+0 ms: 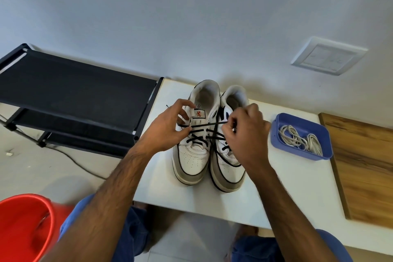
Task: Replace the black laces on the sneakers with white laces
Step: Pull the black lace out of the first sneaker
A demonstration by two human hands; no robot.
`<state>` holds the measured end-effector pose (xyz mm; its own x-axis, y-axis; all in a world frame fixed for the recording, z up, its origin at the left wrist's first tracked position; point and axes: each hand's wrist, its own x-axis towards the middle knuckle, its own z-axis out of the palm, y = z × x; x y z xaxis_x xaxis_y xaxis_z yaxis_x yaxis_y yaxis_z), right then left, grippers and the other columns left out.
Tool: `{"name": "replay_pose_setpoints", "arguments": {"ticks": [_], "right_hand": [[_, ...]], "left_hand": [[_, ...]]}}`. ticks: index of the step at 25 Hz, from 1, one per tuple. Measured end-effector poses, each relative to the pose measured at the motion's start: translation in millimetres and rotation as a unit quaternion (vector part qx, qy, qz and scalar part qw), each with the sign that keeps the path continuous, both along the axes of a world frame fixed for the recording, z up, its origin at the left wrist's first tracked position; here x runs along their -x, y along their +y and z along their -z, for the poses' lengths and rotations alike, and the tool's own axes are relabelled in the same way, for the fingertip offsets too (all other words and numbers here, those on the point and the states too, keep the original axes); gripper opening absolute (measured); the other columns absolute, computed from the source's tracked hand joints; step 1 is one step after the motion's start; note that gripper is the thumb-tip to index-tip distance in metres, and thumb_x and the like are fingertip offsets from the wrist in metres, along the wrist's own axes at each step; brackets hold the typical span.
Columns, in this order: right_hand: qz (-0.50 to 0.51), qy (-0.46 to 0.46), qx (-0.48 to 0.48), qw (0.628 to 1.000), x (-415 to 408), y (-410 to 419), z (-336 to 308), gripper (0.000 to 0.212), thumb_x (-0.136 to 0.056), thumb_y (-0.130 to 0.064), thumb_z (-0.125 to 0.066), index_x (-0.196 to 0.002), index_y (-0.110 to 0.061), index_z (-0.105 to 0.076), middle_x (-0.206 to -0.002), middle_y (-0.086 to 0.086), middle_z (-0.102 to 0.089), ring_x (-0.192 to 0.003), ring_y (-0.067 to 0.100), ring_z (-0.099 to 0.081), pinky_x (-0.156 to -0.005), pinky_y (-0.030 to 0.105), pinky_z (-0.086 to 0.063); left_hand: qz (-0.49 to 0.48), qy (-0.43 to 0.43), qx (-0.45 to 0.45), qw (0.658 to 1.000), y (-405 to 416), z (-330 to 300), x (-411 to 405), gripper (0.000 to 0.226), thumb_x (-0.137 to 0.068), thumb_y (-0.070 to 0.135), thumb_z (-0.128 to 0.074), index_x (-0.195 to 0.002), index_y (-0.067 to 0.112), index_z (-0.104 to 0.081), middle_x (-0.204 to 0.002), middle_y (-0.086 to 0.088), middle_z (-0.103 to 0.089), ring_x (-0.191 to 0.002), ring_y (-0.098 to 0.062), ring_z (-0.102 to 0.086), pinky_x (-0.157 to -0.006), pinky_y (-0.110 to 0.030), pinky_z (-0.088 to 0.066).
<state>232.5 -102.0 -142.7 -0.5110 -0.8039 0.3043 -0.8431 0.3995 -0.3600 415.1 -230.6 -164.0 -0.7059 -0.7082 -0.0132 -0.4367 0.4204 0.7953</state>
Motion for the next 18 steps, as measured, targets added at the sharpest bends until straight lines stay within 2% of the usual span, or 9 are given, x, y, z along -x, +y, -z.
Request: {"name": "replay_pose_setpoints", "arguments": {"ticks": [2,4,7,11,14,18], "right_hand": [[0.012,-0.070,0.034,0.997,5.8,9.6,-1.4,0.015,-0.088,-0.031,-0.048,-0.088,-0.020,-0.059,-0.098,-0.002,-0.046,-0.090,0.022,-0.053,-0.082,0.040,-0.031],[-0.007,-0.094,0.056,0.994,0.9,10.9,-2.6,0.021,-0.089,-0.036,-0.046,-0.093,-0.023,-0.061,-0.100,-0.006,-0.049,-0.093,0.019,-0.054,-0.084,0.040,-0.033],[-0.085,-0.040,0.036,0.995,-19.1,-4.7,-1.5,0.022,-0.090,-0.038,-0.060,-0.107,-0.028,-0.070,-0.106,-0.006,-0.052,-0.103,0.018,-0.053,-0.086,0.039,-0.034],[-0.128,0.072,-0.055,0.988,-40.6,-30.6,10.6,0.013,-0.088,-0.034,-0.070,-0.098,-0.028,-0.076,-0.102,-0.005,-0.052,-0.105,0.022,-0.048,-0.088,0.040,-0.025],[-0.126,0.064,-0.089,0.986,-42.6,-35.9,13.2,0.014,-0.090,-0.033,-0.067,-0.099,-0.026,-0.074,-0.107,-0.004,-0.051,-0.110,0.022,-0.045,-0.090,0.041,-0.024],[-0.078,0.007,-0.017,0.997,-25.2,-19.9,1.7,0.010,-0.081,-0.035,-0.067,-0.087,-0.027,-0.068,-0.099,-0.007,-0.049,-0.103,0.019,-0.050,-0.085,0.037,-0.026]], "left_hand": [[-0.003,0.003,-0.001,1.000,-1.2,0.3,-1.3,0.060,-0.089,0.021,-0.076,-0.131,0.044,-0.039,-0.110,0.013,-0.061,-0.097,-0.006,-0.066,-0.073,-0.010,-0.047],[-0.001,0.010,-0.004,1.000,-0.5,0.6,0.2,0.060,-0.089,0.021,-0.076,-0.130,0.044,-0.040,-0.110,0.014,-0.061,-0.097,-0.005,-0.066,-0.072,-0.009,-0.047],[-0.004,0.015,-0.005,1.000,-0.6,1.7,0.2,0.060,-0.088,0.021,-0.077,-0.129,0.046,-0.040,-0.109,0.014,-0.061,-0.097,-0.004,-0.066,-0.071,-0.010,-0.049],[0.003,0.020,-0.004,1.000,-1.5,2.6,-0.5,0.059,-0.088,0.021,-0.076,-0.131,0.043,-0.041,-0.109,0.014,-0.061,-0.098,-0.002,-0.065,-0.073,-0.010,-0.050],[0.004,0.016,-0.005,1.000,-1.9,2.7,-1.0,0.060,-0.088,0.020,-0.076,-0.130,0.045,-0.041,-0.109,0.014,-0.061,-0.098,-0.002,-0.065,-0.075,-0.014,-0.052],[0.001,0.011,-0.010,1.000,-2.6,3.2,0.3,0.061,-0.088,0.022,-0.077,-0.129,0.047,-0.039,-0.108,0.015,-0.061,-0.098,-0.002,-0.066,-0.076,-0.016,-0.052]]}}
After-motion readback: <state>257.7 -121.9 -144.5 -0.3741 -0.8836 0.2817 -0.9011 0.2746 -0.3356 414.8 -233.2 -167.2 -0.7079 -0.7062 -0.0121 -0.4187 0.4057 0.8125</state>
